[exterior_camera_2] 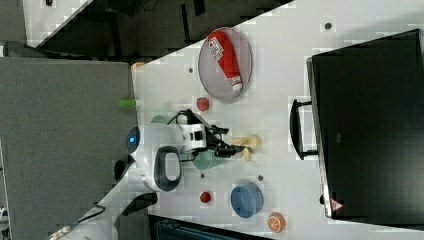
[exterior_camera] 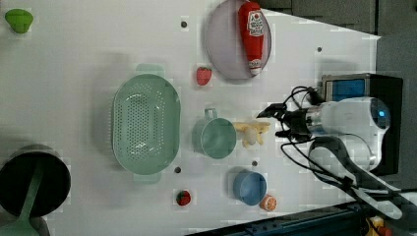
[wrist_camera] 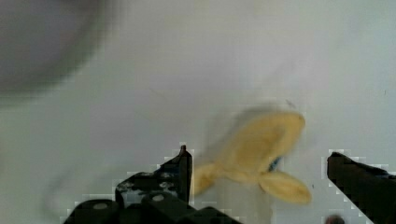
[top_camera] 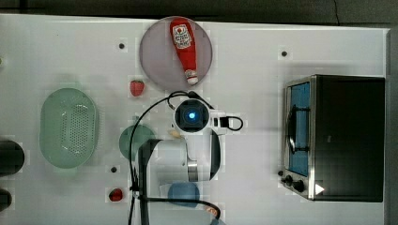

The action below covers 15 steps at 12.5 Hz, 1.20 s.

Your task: Pick banana from table and place on oven.

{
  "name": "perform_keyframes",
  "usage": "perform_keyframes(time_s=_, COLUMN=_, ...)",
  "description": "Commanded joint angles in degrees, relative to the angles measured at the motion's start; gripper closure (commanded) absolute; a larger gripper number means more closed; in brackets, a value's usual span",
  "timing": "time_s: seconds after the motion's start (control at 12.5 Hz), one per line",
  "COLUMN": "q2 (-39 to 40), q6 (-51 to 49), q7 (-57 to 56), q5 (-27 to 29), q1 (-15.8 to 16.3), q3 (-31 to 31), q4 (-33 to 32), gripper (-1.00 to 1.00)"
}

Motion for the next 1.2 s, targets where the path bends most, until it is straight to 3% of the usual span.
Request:
perform_keyframes(time_s=0.08, q2=0.2, q6=2.3, q7=8.1, q5=0.9, q1=0.1, q3=-0.1, q4=-1.9, gripper=-1.0)
perform_keyframes(time_s=0.32, q2=3.0, q6=5.1, q7=8.4, q5=0.9, q1=0.2, q3=0.5, q4=-2.0, gripper=-1.0)
perform_keyframes(time_s=0.4, q2=3.8, q6=5.7, q7=8.4, q5=0.9, q1=0.2, q3=0.6, q4=-2.0, gripper=-0.92)
perform_keyframes(time_s=0.88, q2=4.7, q6=9.2, q7=8.4, q5=0.9, q1=0.2, q3=1.0, q4=-2.4, gripper=0.48)
perform_keyframes(time_s=1.2, q2=1.6, q6=9.2, q7=8.4, q5=0.9, q1=0.2, q3=1.0, q4=-2.3, gripper=0.5)
